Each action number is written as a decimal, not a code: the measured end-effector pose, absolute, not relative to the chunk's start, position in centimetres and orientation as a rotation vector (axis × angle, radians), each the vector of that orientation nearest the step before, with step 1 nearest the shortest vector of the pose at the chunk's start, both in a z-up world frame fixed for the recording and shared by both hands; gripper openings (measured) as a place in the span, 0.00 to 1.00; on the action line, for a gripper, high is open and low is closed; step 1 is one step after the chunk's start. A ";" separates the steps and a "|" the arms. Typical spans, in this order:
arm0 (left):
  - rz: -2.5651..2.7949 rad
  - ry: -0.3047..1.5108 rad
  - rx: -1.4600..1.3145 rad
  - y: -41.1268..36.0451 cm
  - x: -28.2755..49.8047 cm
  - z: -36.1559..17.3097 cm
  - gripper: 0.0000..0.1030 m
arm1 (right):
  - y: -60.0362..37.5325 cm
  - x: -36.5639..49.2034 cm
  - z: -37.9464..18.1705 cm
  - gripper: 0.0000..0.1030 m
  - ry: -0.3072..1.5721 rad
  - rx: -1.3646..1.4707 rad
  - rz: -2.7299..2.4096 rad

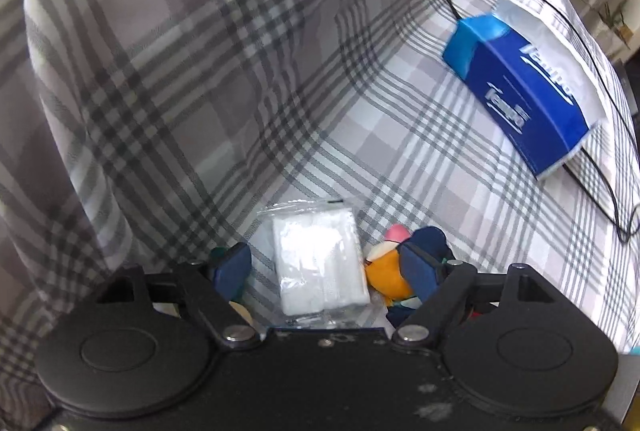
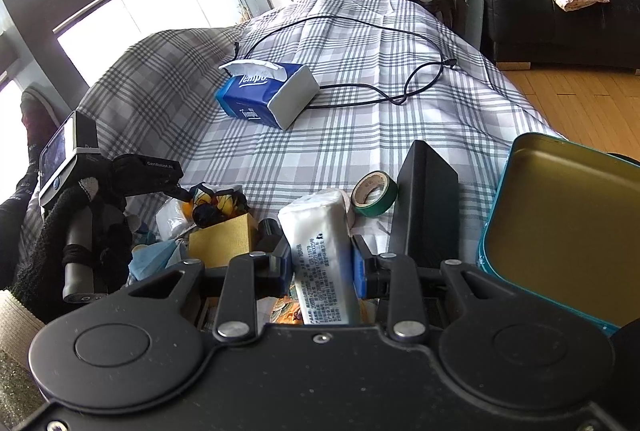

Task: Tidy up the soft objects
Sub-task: 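Grasp the clear bag of white wipes with the left tool while the right tool holds the tissue pack, then carry both held packets over the gold tray, then open the left tool over the tray while the right tool releases the tissue pack, then move both empty tools back over the items on the bed, then reach the left tool toward the blue face mask while the right tool nears the black cylinder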

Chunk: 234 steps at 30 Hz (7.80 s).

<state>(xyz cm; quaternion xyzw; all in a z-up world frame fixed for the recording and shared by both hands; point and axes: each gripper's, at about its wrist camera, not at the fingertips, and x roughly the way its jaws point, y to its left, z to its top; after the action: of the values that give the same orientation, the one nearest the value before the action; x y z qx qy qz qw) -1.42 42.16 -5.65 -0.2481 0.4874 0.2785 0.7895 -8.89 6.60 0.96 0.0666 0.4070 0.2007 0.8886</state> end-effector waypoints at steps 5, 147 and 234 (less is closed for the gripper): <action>0.666 1.036 -0.554 43.6 -1.5 -6.2 0.77 | 6.7 -8.3 0.4 0.30 0.858 0.146 0.416; 0.446 0.902 -0.276 32.6 -12.6 5.3 0.94 | -6.1 -4.7 -1.8 0.52 0.845 0.065 -0.353; 0.606 0.855 -0.505 37.6 -13.7 3.3 0.99 | 18.8 -5.3 -5.4 0.41 0.912 -0.418 0.473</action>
<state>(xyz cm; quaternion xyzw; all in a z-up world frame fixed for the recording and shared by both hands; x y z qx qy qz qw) -13.67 37.57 3.25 -0.2383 0.4039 0.2864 0.8355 -5.32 18.80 -5.37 -0.1985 0.4328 0.2246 0.8502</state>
